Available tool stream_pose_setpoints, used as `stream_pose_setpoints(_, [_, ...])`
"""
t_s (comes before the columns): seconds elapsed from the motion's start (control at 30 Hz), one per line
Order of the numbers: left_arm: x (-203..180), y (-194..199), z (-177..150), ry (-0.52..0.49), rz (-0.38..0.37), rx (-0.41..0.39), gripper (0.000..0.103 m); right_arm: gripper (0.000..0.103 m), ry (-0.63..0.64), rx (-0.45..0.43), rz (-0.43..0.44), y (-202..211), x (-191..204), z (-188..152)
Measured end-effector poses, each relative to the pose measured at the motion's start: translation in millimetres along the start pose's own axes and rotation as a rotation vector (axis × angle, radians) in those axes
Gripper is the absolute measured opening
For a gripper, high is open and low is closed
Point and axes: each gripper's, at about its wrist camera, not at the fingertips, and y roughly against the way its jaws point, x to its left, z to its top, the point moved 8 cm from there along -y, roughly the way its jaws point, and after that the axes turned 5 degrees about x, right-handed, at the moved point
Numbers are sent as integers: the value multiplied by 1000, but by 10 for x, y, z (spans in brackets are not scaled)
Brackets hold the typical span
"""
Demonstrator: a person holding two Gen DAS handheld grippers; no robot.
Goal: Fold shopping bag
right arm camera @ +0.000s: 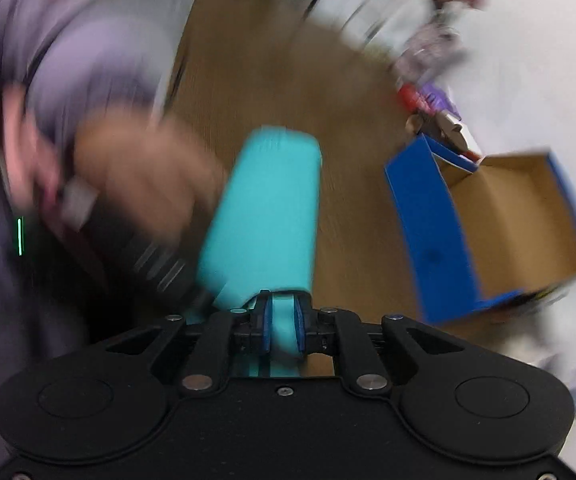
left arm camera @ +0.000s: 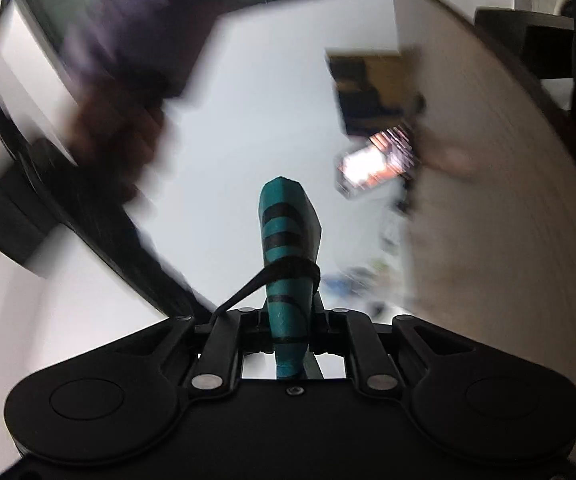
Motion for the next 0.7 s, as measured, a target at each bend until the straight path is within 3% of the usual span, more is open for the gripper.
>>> stream_pose_setpoints(0.07, [-128, -98, -121, 18, -70, 52, 13, 66, 132, -68, -329, 251, -50, 89])
stream_pose_setpoints(0.1, [-144, -137, -187, 45, -84, 79, 13, 73, 150, -122, -459, 378, -71, 111])
stream_pose_setpoints(0.13, [-159, -174, -252, 72, -96, 106, 13, 87, 145, -186, -542, 497, -54, 107])
stream_pose_setpoints(0.17, [-119, -216, -302, 105, -92, 138, 13, 89, 127, -225, -563, 554, -8, 74])
stream_pose_setpoints(0.33, [221, -349, -448, 259, -67, 214, 13, 89, 189, -160, -473, 123, 454, -267])
stream_pose_setpoints(0.4, [340, -356, -425, 274, -56, 212, 13, 89, 255, -152, -534, -46, 593, -319])
stream_pose_setpoints(0.53, [476, -318, -333, 273, -46, 196, 14, 89, 393, -204, -791, -227, 732, -338])
stream_pose_setpoints(0.6, [475, -299, -285, 267, -43, 184, 14, 78, 427, -207, -812, -271, 783, -339])
stream_pose_setpoints(0.67, [461, -264, -234, 258, -44, 166, 14, 54, 420, -195, -790, -323, 812, -351])
stream_pose_setpoints(0.7, [458, -224, -210, 254, -40, 157, 14, 52, 416, -193, -781, -345, 826, -362])
